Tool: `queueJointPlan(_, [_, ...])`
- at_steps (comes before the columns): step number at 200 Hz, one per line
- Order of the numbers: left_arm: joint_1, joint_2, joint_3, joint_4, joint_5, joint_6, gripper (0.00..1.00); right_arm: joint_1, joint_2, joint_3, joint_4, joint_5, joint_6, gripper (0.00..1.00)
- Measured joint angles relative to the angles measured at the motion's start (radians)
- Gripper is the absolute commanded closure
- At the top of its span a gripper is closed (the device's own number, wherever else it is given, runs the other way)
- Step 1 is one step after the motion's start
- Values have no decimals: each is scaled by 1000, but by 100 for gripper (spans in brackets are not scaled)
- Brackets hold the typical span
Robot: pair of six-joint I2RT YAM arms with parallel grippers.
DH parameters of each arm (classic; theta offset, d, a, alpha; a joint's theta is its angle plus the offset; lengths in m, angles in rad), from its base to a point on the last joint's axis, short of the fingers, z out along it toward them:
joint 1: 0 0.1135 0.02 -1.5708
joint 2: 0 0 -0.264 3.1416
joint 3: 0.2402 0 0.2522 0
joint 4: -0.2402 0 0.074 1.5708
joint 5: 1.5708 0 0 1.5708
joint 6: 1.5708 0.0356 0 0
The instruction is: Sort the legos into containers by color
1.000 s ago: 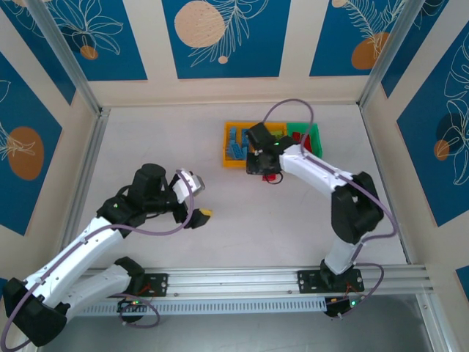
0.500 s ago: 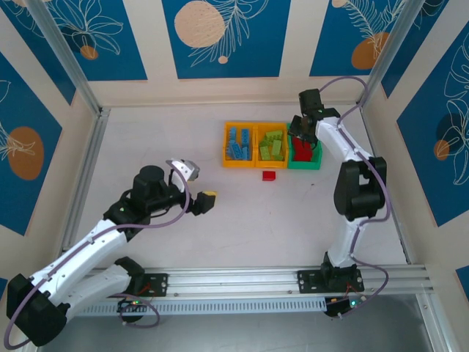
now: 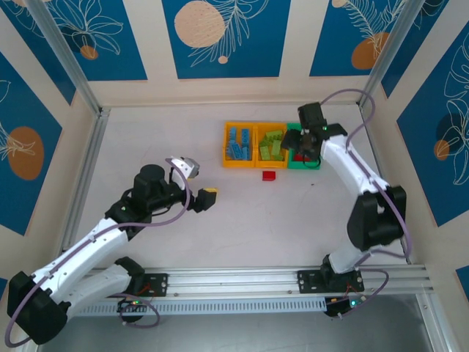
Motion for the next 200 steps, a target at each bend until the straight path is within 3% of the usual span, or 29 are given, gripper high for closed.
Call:
queueJointPlan(30, [-2,26,0,1,16,7,0,113,-56,-130,28,-2,22,23])
queueJointPlan(64, [-3,46,1,1,23,11,0,177,76,-145,61,23,14,23])
queueJointPlan(116, [-5,48,24,-9,22,20,0,187,289,-89,133,72,-64,21])
queueJointPlan(151, [-5,48,27,-16,18,23,0,190,349,-53,178,79,-92,22])
queueJointPlan(200, [-5,48,27,-19,15,26,0,198,380,-52,188,79,-86,41])
